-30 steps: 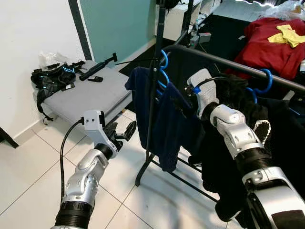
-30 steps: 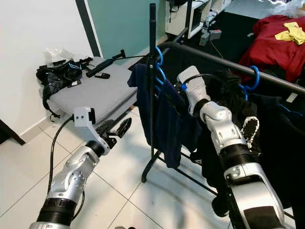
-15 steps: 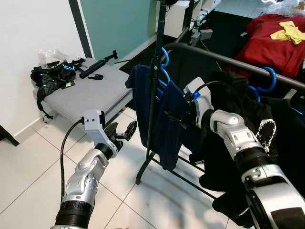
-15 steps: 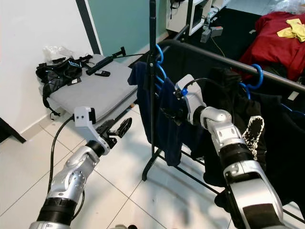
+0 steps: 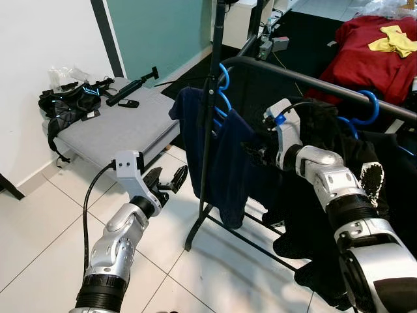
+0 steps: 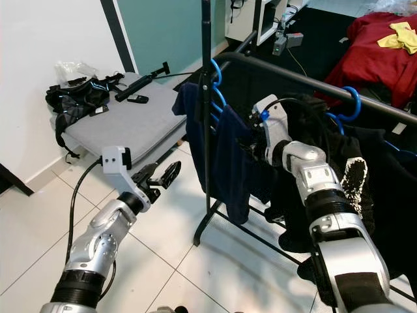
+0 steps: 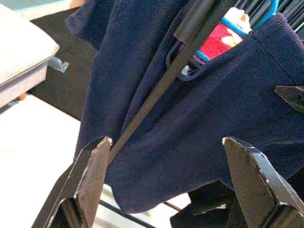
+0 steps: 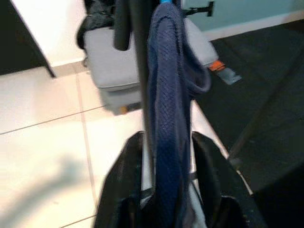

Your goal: Hang hanger

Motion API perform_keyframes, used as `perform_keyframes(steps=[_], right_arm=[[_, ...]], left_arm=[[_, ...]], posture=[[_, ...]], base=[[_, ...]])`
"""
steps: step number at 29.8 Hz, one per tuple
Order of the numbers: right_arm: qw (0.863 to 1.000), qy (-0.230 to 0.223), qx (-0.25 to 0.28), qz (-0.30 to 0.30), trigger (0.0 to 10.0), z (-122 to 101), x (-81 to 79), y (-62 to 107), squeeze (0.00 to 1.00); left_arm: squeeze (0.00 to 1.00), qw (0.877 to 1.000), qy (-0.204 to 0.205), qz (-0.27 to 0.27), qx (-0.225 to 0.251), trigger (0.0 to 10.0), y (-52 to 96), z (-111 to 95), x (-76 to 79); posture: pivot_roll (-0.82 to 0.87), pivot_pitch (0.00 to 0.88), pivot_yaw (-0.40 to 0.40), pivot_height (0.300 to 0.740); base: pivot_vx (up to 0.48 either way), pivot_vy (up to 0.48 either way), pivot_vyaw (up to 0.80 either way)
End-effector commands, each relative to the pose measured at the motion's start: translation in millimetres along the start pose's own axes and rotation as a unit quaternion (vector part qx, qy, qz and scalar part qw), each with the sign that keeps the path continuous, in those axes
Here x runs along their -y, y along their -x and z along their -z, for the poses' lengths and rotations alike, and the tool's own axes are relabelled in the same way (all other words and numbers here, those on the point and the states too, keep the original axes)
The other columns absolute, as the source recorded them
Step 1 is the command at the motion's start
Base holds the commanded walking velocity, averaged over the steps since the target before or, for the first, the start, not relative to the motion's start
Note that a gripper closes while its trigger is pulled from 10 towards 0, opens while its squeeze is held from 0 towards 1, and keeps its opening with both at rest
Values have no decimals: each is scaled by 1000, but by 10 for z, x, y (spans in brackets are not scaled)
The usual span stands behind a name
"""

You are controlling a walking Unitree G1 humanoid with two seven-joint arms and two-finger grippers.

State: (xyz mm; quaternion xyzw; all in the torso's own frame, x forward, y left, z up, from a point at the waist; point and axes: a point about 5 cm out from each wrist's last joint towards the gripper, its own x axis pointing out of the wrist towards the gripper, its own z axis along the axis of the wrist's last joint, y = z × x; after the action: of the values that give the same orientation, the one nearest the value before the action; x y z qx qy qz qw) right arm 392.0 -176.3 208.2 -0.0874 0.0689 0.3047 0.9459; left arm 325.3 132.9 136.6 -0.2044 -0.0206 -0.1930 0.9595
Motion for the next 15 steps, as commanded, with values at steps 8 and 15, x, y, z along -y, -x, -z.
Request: perform_keyframes(steps=[8, 15], right_arm=[[999, -28, -32, -15, 0, 107, -10, 10, 0], [999, -27, -46, -5, 0, 145, -2, 11, 0]], left_arm=[[0, 1000, -2, 1, -12, 10000, 11, 41, -2], [0, 1000, -2, 2, -15, 10000, 14, 49, -8]], posture=[[-19, 212, 34, 740], [-18, 208, 39, 740]], base=[[0, 0, 0], [0, 0, 0]])
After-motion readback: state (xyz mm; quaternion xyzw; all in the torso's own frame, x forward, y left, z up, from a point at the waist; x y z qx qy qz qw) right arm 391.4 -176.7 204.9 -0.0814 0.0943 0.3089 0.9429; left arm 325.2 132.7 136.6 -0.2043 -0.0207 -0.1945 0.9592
